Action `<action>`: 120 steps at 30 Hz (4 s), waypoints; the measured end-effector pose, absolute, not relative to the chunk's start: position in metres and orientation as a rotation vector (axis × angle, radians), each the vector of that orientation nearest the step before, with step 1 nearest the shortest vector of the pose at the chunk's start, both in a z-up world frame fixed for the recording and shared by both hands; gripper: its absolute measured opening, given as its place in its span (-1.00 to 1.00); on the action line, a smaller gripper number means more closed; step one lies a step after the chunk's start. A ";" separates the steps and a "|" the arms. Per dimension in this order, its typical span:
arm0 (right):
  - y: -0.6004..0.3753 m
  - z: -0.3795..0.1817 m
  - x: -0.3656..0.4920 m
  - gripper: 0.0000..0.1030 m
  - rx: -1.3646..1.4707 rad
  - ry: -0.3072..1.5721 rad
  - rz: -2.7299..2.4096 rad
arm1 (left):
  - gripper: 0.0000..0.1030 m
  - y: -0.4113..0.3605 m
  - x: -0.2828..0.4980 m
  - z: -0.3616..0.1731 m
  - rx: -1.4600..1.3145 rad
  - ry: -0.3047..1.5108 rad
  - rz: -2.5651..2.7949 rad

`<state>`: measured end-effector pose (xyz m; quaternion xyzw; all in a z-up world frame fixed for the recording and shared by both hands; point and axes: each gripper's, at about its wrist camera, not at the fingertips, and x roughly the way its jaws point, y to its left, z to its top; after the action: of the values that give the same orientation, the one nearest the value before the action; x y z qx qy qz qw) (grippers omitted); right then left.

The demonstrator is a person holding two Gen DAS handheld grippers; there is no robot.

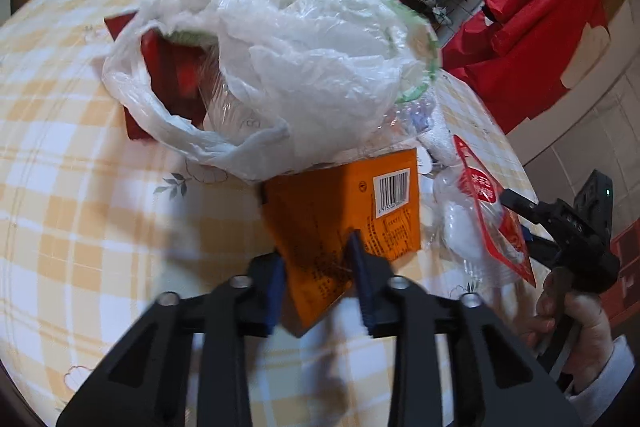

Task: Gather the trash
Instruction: 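Grasp the orange packet with the left tool while the right tool grasps the red-labelled tray, then drop the red-labelled tray into the bin with the right tool while the left tool drops the orange packet, then grasp the white plastic bag with the left tool while the right tool grasps the clear lid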

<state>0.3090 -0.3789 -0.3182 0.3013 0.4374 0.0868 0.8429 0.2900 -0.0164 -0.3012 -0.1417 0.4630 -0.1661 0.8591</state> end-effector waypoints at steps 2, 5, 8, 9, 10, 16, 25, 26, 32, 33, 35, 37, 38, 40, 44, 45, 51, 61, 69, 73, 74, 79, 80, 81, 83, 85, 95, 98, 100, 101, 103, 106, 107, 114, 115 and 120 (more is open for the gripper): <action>-0.377 -0.309 0.301 -0.40 0.616 0.900 0.173 | -0.68 -0.018 0.281 -0.294 -0.274 0.957 -0.363; -0.380 -0.292 0.288 -0.60 0.628 0.852 0.187 | -0.85 -0.022 0.266 -0.276 -0.260 0.909 -0.417; -0.380 -0.274 0.275 -0.72 0.588 0.815 0.173 | -0.90 -0.032 0.252 -0.258 -0.200 0.851 -0.437; -0.379 -0.267 0.270 -0.74 0.577 0.799 0.169 | -0.90 -0.034 0.247 -0.252 -0.184 0.834 -0.443; -0.379 -0.262 0.266 -0.76 0.567 0.787 0.167 | -0.90 -0.036 0.242 -0.246 -0.173 0.817 -0.457; -0.372 -0.229 0.238 -0.84 0.477 0.715 0.156 | -0.91 -0.041 0.214 -0.215 -0.144 0.745 -0.498; -0.353 -0.191 0.206 -0.90 0.393 0.651 0.201 | -0.91 -0.016 0.175 -0.179 -0.142 0.670 -0.443; -0.351 -0.188 0.203 -0.90 0.387 0.648 0.205 | -0.91 -0.012 0.170 -0.177 -0.146 0.668 -0.437; -0.332 -0.168 0.179 -0.90 0.357 0.623 0.242 | -0.91 0.012 0.136 -0.164 -0.154 0.659 -0.419; -0.329 -0.164 0.174 -0.90 0.354 0.618 0.249 | -0.91 0.016 0.128 -0.162 -0.149 0.659 -0.417; -0.323 -0.158 0.164 -0.90 0.349 0.609 0.264 | -0.91 0.021 0.116 -0.159 -0.142 0.662 -0.415; -0.315 -0.152 0.152 -0.90 0.339 0.598 0.282 | -0.91 0.028 0.099 -0.156 -0.133 0.654 -0.400; -0.312 -0.150 0.147 -0.90 0.335 0.594 0.290 | -0.91 0.032 0.093 -0.155 -0.136 0.650 -0.394; -0.303 -0.144 0.133 -0.90 0.323 0.592 0.315 | -0.91 0.043 0.082 -0.152 -0.155 0.640 -0.378; -0.284 -0.135 0.107 -0.90 0.284 0.597 0.362 | -0.91 0.061 0.061 -0.147 -0.187 0.624 -0.335; -0.278 -0.135 0.098 -0.90 0.265 0.603 0.375 | -0.91 0.065 0.057 -0.147 -0.194 0.625 -0.326; -0.250 -0.152 0.059 -0.90 0.220 0.689 0.442 | -0.91 0.087 0.027 -0.148 -0.242 0.623 -0.284; -0.215 -0.201 0.040 -0.87 0.265 0.867 0.513 | -0.91 0.089 0.006 -0.159 -0.239 0.641 -0.283; -0.225 -0.194 0.039 0.27 0.281 0.819 0.418 | -0.91 0.080 0.003 -0.161 -0.210 0.648 -0.316; -0.245 -0.189 0.038 0.83 0.352 0.771 0.354 | -0.91 0.069 0.001 -0.169 -0.198 0.675 -0.349; -0.248 -0.187 0.038 0.91 0.348 0.764 0.321 | -0.91 0.065 0.001 -0.171 -0.196 0.682 -0.359; -0.259 -0.183 0.034 0.91 0.312 0.694 0.230 | -0.91 0.046 0.002 -0.184 -0.156 0.731 -0.404; -0.262 -0.184 0.034 0.91 0.321 0.689 0.227 | -0.91 0.043 0.001 -0.185 -0.152 0.734 -0.410; -0.265 -0.184 0.034 0.91 0.330 0.687 0.221 | -0.91 0.039 0.002 -0.187 -0.149 0.741 -0.422; -0.271 -0.186 0.036 0.91 0.341 0.691 0.205 | -0.91 0.034 0.002 -0.190 -0.144 0.749 -0.434; -0.275 -0.189 0.038 0.91 0.348 0.697 0.192 | -0.90 0.028 0.003 -0.192 -0.133 0.762 -0.446; -0.284 -0.202 0.040 0.91 0.384 0.740 0.168 | 0.19 0.015 0.008 -0.212 -0.073 0.844 -0.424; -0.282 -0.205 0.041 0.91 0.381 0.748 0.165 | 0.48 0.025 0.010 -0.214 -0.109 0.844 -0.392; -0.281 -0.207 0.042 0.91 0.377 0.757 0.162 | 0.63 0.031 0.012 -0.214 -0.128 0.842 -0.371; -0.281 -0.209 0.042 0.91 0.375 0.762 0.160 | 0.75 0.034 0.013 -0.215 -0.132 0.847 -0.346; -0.281 -0.210 0.043 0.91 0.373 0.768 0.159 | 0.78 0.039 0.016 -0.217 -0.136 0.855 -0.310; -0.280 -0.213 0.044 0.91 0.361 0.779 0.153 | 0.80 0.047 0.020 -0.220 -0.149 0.866 -0.277; -0.280 -0.214 0.045 0.91 0.354 0.783 0.148 | 0.80 0.049 0.021 -0.220 -0.152 0.867 -0.271; -0.283 -0.222 0.055 0.91 0.300 0.814 0.102 | 0.82 0.058 0.038 -0.216 -0.173 0.866 -0.247; -0.284 -0.223 0.058 0.91 0.296 0.818 0.099 | 0.82 0.059 0.042 -0.216 -0.183 0.872 -0.249; -0.293 -0.227 0.074 0.91 0.269 0.831 0.084 | 0.82 0.054 0.075 -0.214 -0.180 0.884 -0.254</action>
<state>0.0739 -0.2927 -0.2275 0.1304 0.4021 0.0405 0.9054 0.0754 0.0539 -0.2145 -0.0866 0.4258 -0.1225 0.8923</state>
